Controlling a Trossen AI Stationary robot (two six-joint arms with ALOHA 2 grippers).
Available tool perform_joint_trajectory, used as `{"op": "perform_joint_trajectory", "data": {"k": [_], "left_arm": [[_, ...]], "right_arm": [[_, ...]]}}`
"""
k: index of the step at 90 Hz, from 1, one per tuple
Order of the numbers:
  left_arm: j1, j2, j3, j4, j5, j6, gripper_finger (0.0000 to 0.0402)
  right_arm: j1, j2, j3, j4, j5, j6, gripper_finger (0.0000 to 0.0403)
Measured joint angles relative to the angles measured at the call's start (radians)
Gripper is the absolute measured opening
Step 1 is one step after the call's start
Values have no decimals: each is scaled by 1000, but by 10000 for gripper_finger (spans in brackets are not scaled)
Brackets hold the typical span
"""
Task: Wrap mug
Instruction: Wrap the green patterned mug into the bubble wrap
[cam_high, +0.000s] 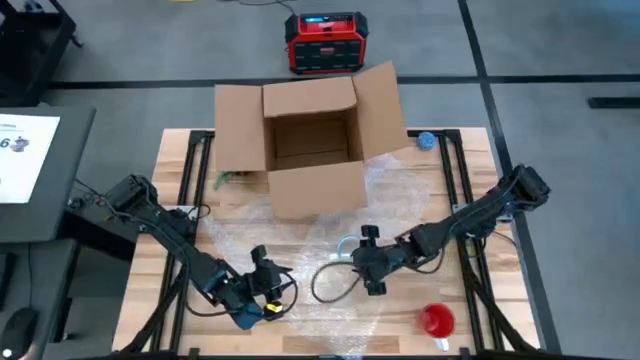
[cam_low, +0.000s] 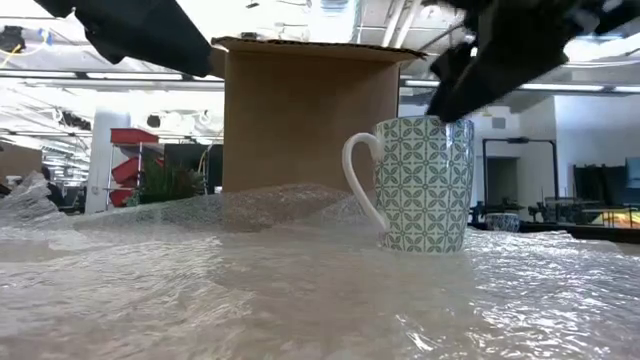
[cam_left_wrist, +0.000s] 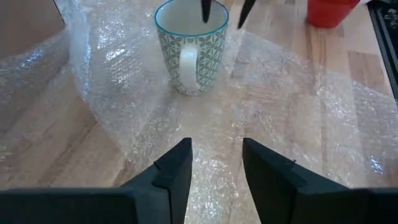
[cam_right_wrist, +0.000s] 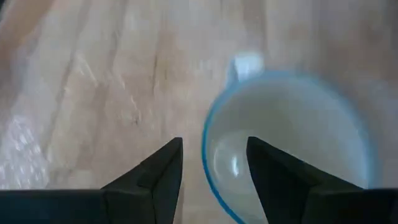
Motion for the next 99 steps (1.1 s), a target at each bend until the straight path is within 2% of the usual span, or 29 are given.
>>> {"op": "perform_joint_trajectory", "data": {"k": [11, 24, 28, 33, 46, 71, 99], "left_arm": [[0, 0, 0, 0, -1, -1, 123], [0, 0, 0, 0, -1, -2, 123], [0, 0, 0, 0, -1, -1, 123], [0, 0, 0, 1, -1, -1, 123], [0, 0, 0, 0, -4, -1, 123], [0, 0, 0, -1, -5, -8, 123], [0, 0, 0, -4, -4, -8, 123]], "right_arm": [[-10, 32, 3, 4, -24, 0, 119], [-3, 47, 28, -46, -29, -8, 29], [1, 41, 51, -67, -32, -10, 15], [6, 36, 93, -95, -29, 6, 15], [7, 38, 182, -218, -106, 56, 15], [-1, 121, 192, -206, -167, 80, 15], [-1, 201, 191, -177, -166, 53, 58]]}}
